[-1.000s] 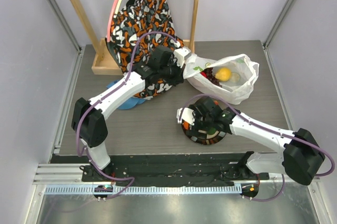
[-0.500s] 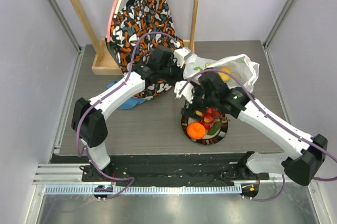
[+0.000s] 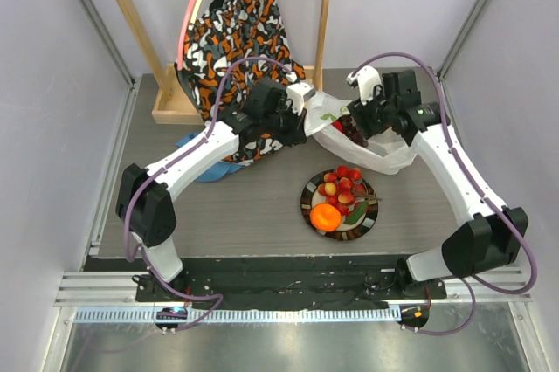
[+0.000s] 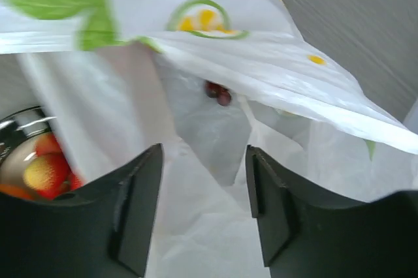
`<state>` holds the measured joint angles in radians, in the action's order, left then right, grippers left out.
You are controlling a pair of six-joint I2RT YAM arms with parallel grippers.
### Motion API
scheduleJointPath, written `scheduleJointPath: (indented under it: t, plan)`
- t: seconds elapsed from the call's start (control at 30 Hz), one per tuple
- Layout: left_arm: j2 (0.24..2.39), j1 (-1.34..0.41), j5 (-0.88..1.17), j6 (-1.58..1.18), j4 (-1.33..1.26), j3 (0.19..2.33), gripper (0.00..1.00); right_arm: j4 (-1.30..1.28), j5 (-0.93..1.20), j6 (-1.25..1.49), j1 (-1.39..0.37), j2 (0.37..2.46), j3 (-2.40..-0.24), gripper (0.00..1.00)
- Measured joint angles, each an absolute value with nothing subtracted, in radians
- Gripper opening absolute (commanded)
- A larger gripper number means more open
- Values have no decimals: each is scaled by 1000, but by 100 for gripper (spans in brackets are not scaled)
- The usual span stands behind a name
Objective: Take the fake fruits out of the plastic bag
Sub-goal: Adjust the plastic bag at the center of the board.
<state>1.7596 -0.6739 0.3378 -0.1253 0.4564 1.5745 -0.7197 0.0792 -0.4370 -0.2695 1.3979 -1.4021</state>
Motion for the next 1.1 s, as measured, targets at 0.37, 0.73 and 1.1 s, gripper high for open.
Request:
scheduleJointPath:
  t: [0.37,0.73,1.1]
  plan:
    - [1713,-677,338,-68,492,1486,0,-727,28,-387,-178,1420,-1148,48]
    - [1693,-692,342,-72,479,1424,0,-740,-14,-319,-137,1341,-1143,76]
    - [1693,-698,340,-75,476,1425,0,-623,-67,-194,-121,1790,-1456,90]
